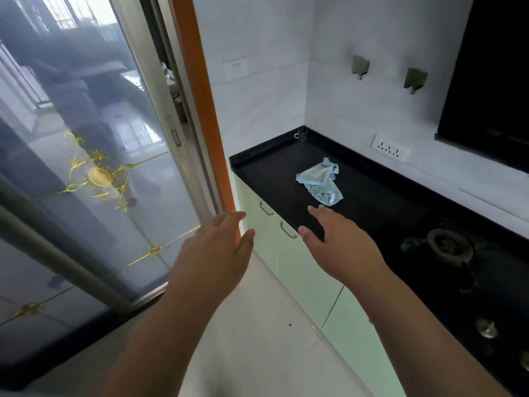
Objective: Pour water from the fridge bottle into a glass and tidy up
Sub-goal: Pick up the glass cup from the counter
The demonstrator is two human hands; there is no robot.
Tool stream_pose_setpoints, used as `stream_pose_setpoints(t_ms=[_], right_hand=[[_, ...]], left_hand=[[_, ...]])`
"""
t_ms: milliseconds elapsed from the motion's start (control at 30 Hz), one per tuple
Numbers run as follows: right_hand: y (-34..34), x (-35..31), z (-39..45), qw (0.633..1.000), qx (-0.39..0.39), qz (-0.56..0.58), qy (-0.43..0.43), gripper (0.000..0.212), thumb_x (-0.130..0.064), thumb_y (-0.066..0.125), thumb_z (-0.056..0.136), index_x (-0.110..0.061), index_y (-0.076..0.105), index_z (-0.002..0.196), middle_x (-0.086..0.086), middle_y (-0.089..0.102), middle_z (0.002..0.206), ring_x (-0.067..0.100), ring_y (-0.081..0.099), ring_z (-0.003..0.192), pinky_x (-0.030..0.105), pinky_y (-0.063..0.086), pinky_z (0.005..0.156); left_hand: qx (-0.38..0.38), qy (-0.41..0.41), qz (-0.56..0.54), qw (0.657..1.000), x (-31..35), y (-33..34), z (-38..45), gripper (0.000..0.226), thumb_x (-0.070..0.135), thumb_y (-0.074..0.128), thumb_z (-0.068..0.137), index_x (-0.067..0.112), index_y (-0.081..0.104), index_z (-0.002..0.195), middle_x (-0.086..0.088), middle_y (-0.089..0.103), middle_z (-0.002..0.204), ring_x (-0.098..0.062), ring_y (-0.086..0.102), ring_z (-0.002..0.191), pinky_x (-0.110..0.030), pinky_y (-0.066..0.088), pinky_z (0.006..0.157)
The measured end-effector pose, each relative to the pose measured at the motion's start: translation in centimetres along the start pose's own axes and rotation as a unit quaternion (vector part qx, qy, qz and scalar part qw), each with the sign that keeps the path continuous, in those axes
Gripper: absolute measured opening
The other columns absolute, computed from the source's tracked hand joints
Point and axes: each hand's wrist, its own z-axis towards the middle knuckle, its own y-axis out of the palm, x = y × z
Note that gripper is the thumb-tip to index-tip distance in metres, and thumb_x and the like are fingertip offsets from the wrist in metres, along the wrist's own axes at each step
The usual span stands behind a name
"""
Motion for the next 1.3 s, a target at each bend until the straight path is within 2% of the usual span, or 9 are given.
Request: stream_pose_setpoints(t_ms=[400, 533, 733, 833, 933, 1000, 1067, 1200, 1300], right_hand=[[2.2, -5.4, 15.1, 0.994, 0.03, -0.008, 0.102, 0.058, -0.056, 0.046, 0.103, -0.031, 0.04, 0.156, -0.009, 0.05, 0.154, 0.019, 0.05, 0.139, 0.04, 0.044, 0.108], [3.1, -7.9, 19.5, 0.99, 0.045, 0.009, 0.134, 0.058, -0.054, 0.047, 0.104, -0.031, 0.039, 0.156, -0.008, 0.047, 0.157, 0.018, 0.048, 0.141, 0.04, 0.043, 0.107], [5.1, -8.7, 24.9, 0.984, 0.031, 0.018, 0.175, 0.056, -0.051, 0.048, 0.104, -0.031, 0.039, 0.156, -0.006, 0.055, 0.148, 0.021, 0.056, 0.131, 0.035, 0.046, 0.089], [6.0, -7.9, 28.4, 0.98, 0.034, 0.033, 0.194, 0.054, -0.051, 0.048, 0.104, -0.033, 0.04, 0.155, -0.003, 0.062, 0.138, 0.022, 0.057, 0.129, 0.035, 0.044, 0.088], [6.9, -6.5, 32.4, 0.976, 0.031, 0.053, 0.207, 0.052, -0.052, 0.05, 0.103, -0.033, 0.044, 0.152, 0.001, 0.068, 0.123, 0.021, 0.061, 0.105, 0.034, 0.043, 0.081], [7.6, -5.3, 35.4, 0.973, 0.028, 0.06, 0.219, 0.051, -0.052, 0.05, 0.103, -0.033, 0.046, 0.15, 0.001, 0.069, 0.115, 0.016, 0.054, 0.087, 0.033, 0.042, 0.078], [8.1, -4.1, 38.7, 0.972, 0.019, 0.058, 0.226, 0.055, -0.054, 0.049, 0.103, -0.032, 0.044, 0.153, -0.005, 0.064, 0.11, 0.014, 0.05, 0.085, 0.032, 0.04, 0.078], [8.2, -2.1, 45.7, 0.97, -0.001, 0.076, 0.23, 0.058, -0.054, 0.049, 0.103, -0.032, 0.039, 0.156, 0.0, 0.062, 0.132, 0.018, 0.059, 0.104, 0.03, 0.038, 0.083], [8.5, -0.3, 51.0, 0.97, -0.001, 0.091, 0.225, 0.06, -0.052, 0.052, 0.103, -0.031, 0.038, 0.157, 0.004, 0.062, 0.134, 0.017, 0.056, 0.099, 0.03, 0.041, 0.085]], left_hand=[[-0.051, 0.07, -0.048, 0.995, -7.7, -1.0, 19.9, 0.047, 0.05, 0.044, 0.106, 0.032, 0.046, 0.149, 0.007, 0.05, 0.155, -0.02, 0.054, 0.138, -0.046, 0.048, 0.113], [-0.08, 0.089, -0.024, 0.992, -9.9, -1.3, 26.6, 0.048, 0.051, 0.044, 0.106, 0.031, 0.045, 0.15, 0.005, 0.052, 0.153, -0.02, 0.054, 0.138, -0.047, 0.047, 0.114], [-0.118, 0.108, 0.011, 0.987, -11.5, -0.4, 33.6, 0.051, 0.054, 0.042, 0.106, 0.033, 0.042, 0.153, 0.008, 0.046, 0.159, -0.02, 0.05, 0.143, -0.044, 0.044, 0.114], [-0.125, 0.108, 0.021, 0.986, -12.1, 0.7, 37.4, 0.052, 0.055, 0.042, 0.106, 0.034, 0.043, 0.153, 0.006, 0.046, 0.159, -0.021, 0.052, 0.141, -0.045, 0.045, 0.113], [-0.137, 0.095, 0.029, 0.985, -12.0, 1.9, 41.6, 0.051, 0.055, 0.042, 0.105, 0.036, 0.042, 0.152, 0.006, 0.046, 0.159, -0.023, 0.052, 0.14, -0.048, 0.045, 0.112], [-0.155, 0.09, 0.037, 0.983, -11.7, 2.9, 44.7, 0.051, 0.056, 0.042, 0.105, 0.038, 0.04, 0.152, 0.006, 0.045, 0.159, -0.023, 0.05, 0.14, -0.05, 0.045, 0.113], [-0.169, 0.089, 0.033, 0.981, -11.2, 3.8, 47.9, 0.051, 0.055, 0.043, 0.105, 0.037, 0.039, 0.153, 0.007, 0.045, 0.159, -0.024, 0.049, 0.142, -0.05, 0.045, 0.112], [-0.181, 0.097, 0.032, 0.978, -10.3, 6.1, 54.4, 0.05, 0.054, 0.042, 0.106, 0.035, 0.04, 0.153, 0.005, 0.046, 0.159, -0.024, 0.05, 0.142, -0.051, 0.046, 0.112], [-0.172, 0.105, 0.023, 0.979, -9.7, 8.8, 59.2, 0.052, 0.055, 0.042, 0.106, 0.032, 0.043, 0.152, 0.002, 0.05, 0.155, -0.025, 0.053, 0.139, -0.054, 0.047, 0.113]])
